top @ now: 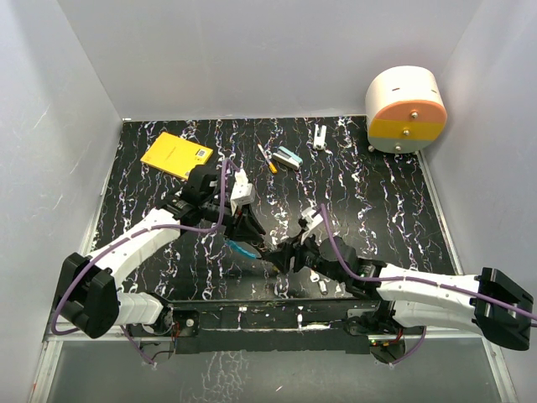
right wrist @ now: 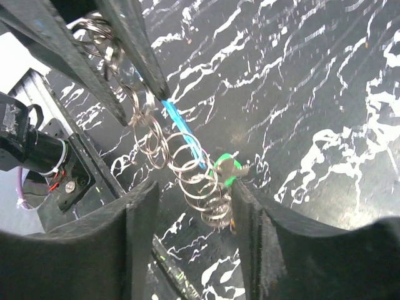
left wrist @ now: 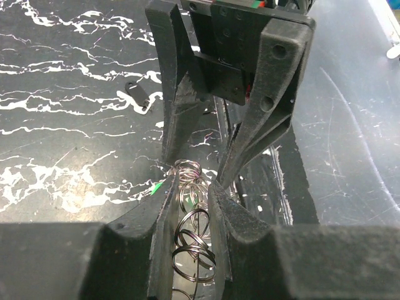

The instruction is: Put the keys on the keyring

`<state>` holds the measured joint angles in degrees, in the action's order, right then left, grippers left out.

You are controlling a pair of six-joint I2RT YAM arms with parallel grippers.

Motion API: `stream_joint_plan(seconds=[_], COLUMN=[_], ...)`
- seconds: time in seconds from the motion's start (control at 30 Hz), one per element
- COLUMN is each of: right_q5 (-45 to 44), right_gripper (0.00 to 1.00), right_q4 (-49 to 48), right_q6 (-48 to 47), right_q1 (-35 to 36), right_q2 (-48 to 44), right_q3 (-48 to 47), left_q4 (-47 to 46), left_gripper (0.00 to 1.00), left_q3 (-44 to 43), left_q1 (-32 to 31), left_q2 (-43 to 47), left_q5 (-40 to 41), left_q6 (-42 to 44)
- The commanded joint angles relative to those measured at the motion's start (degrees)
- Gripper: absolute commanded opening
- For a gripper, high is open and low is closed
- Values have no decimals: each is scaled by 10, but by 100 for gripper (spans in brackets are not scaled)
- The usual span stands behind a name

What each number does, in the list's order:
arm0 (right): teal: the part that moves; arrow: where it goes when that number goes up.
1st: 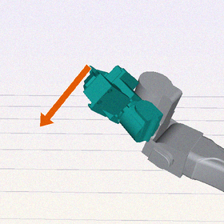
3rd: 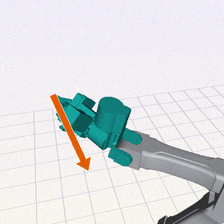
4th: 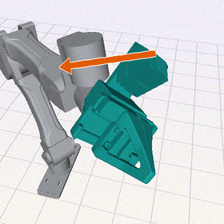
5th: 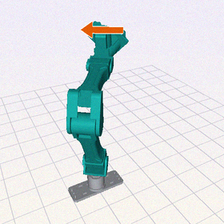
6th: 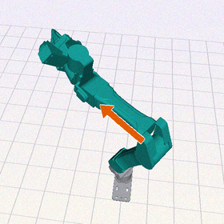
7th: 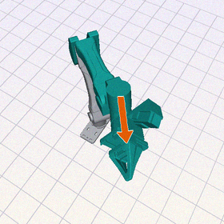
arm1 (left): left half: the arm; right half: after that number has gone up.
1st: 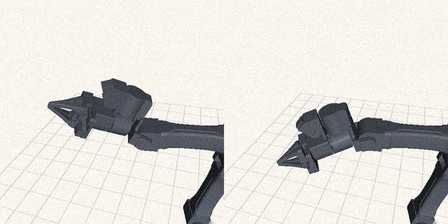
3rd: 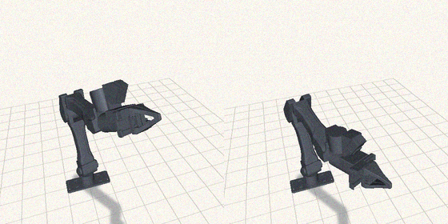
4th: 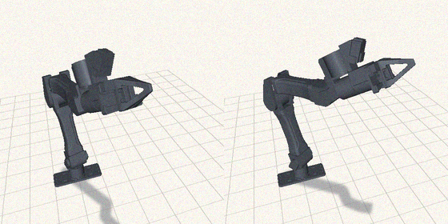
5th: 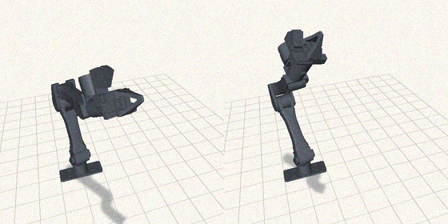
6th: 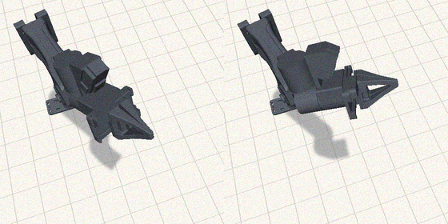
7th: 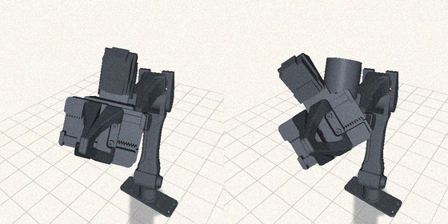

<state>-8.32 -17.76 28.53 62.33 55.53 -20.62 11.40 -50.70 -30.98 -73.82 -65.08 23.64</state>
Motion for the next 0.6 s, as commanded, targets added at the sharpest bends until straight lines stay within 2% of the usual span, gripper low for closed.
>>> stream_joint_plan(seconds=[0.0,0.13,0.57], right_q5=[14,27,41], right_gripper=[58,59,58], right_q4=[-127,-126,-160], right_q6=[-72,-94,-123], right_q1=[3,3,3], right_q2=[-15,-7,32], right_q3=[1,-12,-28], left_q4=[-3,-7,-108], left_gripper=[0,0,0], left_q3=[-33,-41,-45], left_q1=[-1,-1,-1], left_q2=[11,8,11], left_q5=[-57,-65,-102], left_q6=[-45,-63,-209])
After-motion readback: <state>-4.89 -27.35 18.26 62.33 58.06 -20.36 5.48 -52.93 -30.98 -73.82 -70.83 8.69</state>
